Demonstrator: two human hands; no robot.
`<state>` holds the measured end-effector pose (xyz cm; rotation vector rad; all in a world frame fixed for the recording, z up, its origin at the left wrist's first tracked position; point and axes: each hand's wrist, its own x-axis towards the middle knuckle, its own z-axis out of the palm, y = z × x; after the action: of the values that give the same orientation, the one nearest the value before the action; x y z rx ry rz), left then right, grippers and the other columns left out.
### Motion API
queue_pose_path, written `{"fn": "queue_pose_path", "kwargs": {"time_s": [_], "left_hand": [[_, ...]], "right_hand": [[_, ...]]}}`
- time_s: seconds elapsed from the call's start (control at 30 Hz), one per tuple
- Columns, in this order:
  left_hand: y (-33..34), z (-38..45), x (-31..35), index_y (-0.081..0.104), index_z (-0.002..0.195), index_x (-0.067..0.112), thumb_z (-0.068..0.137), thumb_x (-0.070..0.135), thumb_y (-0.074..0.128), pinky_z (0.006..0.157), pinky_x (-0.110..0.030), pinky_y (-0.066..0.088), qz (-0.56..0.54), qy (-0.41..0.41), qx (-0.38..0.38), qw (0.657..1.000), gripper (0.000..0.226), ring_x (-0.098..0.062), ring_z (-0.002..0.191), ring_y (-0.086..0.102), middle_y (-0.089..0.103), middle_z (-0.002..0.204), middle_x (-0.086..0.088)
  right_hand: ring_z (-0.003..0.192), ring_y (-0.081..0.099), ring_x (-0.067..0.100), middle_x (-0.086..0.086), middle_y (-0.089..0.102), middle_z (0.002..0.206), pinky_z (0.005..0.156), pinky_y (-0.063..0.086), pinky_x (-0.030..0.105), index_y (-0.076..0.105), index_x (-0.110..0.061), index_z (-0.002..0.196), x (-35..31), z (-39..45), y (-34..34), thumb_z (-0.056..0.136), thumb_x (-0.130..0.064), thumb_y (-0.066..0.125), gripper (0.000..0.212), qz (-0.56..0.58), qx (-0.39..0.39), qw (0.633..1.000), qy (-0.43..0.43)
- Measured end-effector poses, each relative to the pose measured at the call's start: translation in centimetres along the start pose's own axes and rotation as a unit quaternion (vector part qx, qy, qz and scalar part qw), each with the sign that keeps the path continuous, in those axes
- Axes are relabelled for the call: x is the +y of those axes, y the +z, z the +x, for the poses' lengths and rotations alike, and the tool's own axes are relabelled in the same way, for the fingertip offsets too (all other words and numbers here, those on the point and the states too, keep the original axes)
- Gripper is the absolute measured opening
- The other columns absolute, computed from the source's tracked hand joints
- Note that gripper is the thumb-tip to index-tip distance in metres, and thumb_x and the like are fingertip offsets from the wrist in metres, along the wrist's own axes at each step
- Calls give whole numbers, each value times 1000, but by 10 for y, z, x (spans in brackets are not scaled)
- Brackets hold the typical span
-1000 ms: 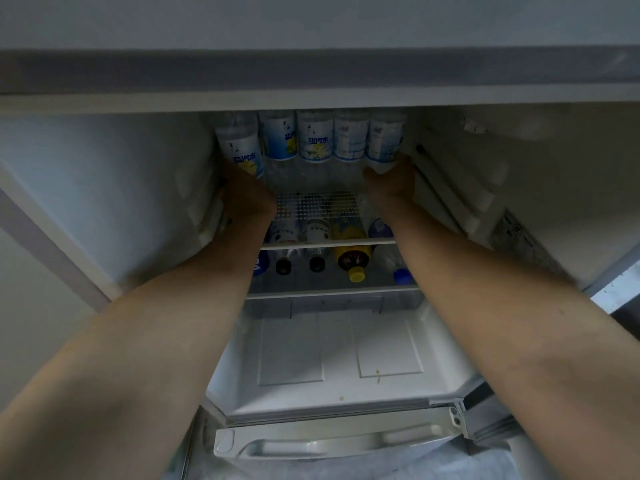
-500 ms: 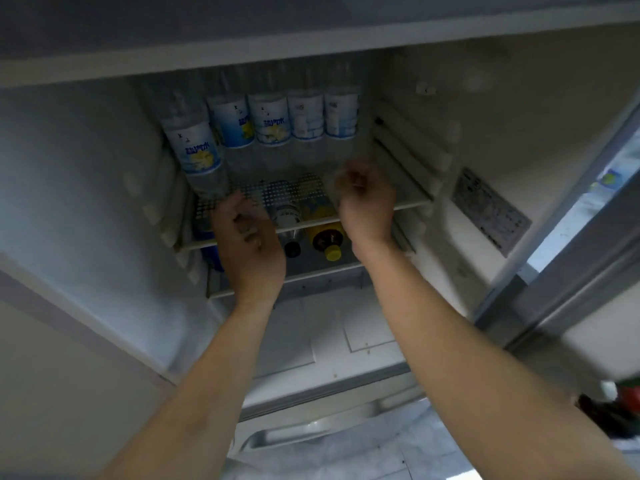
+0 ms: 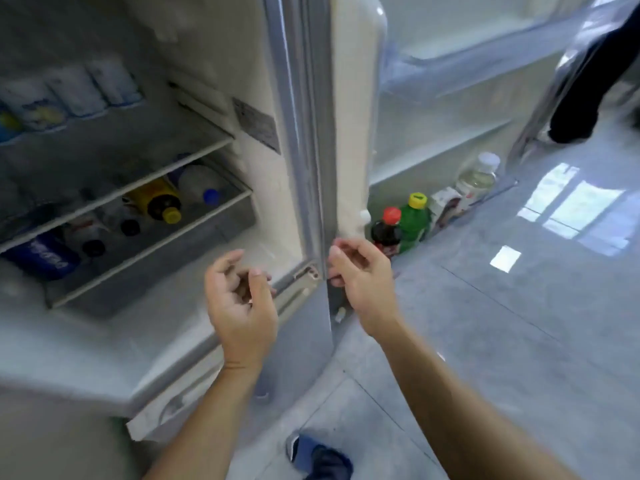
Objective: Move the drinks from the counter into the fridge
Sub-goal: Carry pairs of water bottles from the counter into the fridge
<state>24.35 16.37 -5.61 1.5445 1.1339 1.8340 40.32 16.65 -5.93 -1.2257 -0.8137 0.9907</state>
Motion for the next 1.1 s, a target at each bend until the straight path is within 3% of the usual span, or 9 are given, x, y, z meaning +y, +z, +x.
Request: {"fn": "queue_pose_path", "kwargs": {"time_s": [0.1,0.23,0.4,0.47,0.63,0.7,0.8,0.97,1.1], "left_hand": [[21,-53,-2,51,112,44,96,20,53,56,-35,51,18,-8,-88,996,29,-22,60,59,59,70,0],[41,-123,-14,50,111,48,95,32,53,59,-37,53,54,-54,-210,975,23,-24,63,62,59,75,5],[42,-188,-36,50,108,43,94,28,58,58,-10,45,131,-73,-373,916,22,-5,67,60,59,78,16],[37,-204,-53,55,104,37,92,22,63,54,-15,43,200,-106,-453,863,21,-2,68,60,60,74,17],[21,-226,-103,61,116,22,90,28,69,63,-25,44,329,-205,-624,678,28,-10,73,60,63,89,10],[17,-229,-120,59,119,21,89,31,70,71,-28,44,364,-242,-663,608,34,-17,82,60,63,96,5],[17,-226,-139,59,119,19,90,31,68,62,-27,50,375,-330,-680,536,32,-24,84,64,61,99,0],[41,-212,-165,60,118,14,95,26,62,71,-39,57,355,-418,-643,534,26,-30,88,68,65,103,-9],[74,-201,-176,60,117,9,97,23,58,71,-39,56,368,-437,-621,536,24,-31,88,66,65,102,-10]], "right_hand": [[59,62,9,-5,69,68,53,52,24,70,-19,92,14,-42,-75,91,-15,69,4,-22,99,994,37],[60,64,9,2,70,77,58,52,28,68,-23,90,34,-102,-166,93,-19,68,4,-50,214,971,91],[63,64,12,10,70,86,59,52,28,68,-13,99,70,-173,-247,93,-20,67,8,-64,328,927,167],[66,64,13,8,70,87,61,53,30,68,-13,100,87,-199,-270,93,-22,67,11,-65,363,909,197],[70,64,17,8,70,92,63,53,32,67,-15,98,133,-258,-311,92,-25,68,12,-60,434,851,289],[72,64,18,7,69,93,64,53,33,66,-17,96,147,-276,-319,91,-27,69,11,-58,450,829,328],[76,62,21,7,67,93,64,52,35,66,-14,100,164,-300,-324,90,-30,69,20,-55,460,794,393],[99,64,26,6,65,105,82,57,42,61,-13,112,183,-329,-323,92,-33,67,29,-41,460,744,483],[104,62,26,5,63,112,83,56,41,60,-13,116,189,-336,-326,94,-32,65,30,-20,468,715,519]]}}
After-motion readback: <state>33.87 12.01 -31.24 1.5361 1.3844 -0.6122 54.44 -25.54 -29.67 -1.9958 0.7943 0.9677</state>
